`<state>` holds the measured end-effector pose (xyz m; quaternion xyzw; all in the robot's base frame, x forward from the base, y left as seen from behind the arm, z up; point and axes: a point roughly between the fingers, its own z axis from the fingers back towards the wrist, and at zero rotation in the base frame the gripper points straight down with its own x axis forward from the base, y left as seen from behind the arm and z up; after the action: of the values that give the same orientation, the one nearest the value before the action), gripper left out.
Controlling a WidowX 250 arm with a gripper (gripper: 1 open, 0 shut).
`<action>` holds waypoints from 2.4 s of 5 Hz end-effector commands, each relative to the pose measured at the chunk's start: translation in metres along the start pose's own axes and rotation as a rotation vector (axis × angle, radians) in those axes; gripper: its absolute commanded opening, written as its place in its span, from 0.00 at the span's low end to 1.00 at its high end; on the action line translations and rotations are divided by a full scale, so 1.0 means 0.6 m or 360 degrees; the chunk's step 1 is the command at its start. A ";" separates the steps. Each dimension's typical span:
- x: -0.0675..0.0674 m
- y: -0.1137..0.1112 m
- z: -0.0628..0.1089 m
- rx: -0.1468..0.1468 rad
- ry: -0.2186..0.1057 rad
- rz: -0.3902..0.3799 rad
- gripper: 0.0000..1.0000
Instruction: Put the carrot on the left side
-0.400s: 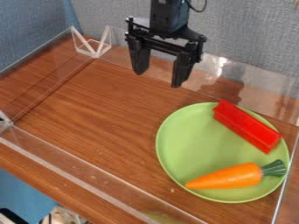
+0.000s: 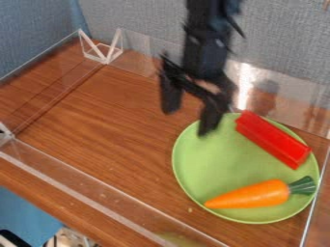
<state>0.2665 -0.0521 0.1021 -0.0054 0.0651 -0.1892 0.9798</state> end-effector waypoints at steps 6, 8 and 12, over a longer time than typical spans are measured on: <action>0.044 -0.069 -0.103 0.0325 -0.0398 -0.0922 1.00; 0.062 -0.076 -0.126 0.0395 -0.0460 -0.1008 1.00; 0.066 -0.071 -0.126 0.0263 -0.0428 -0.1159 0.00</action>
<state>0.2774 -0.1073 0.0245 0.0260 -0.0866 -0.5245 0.8466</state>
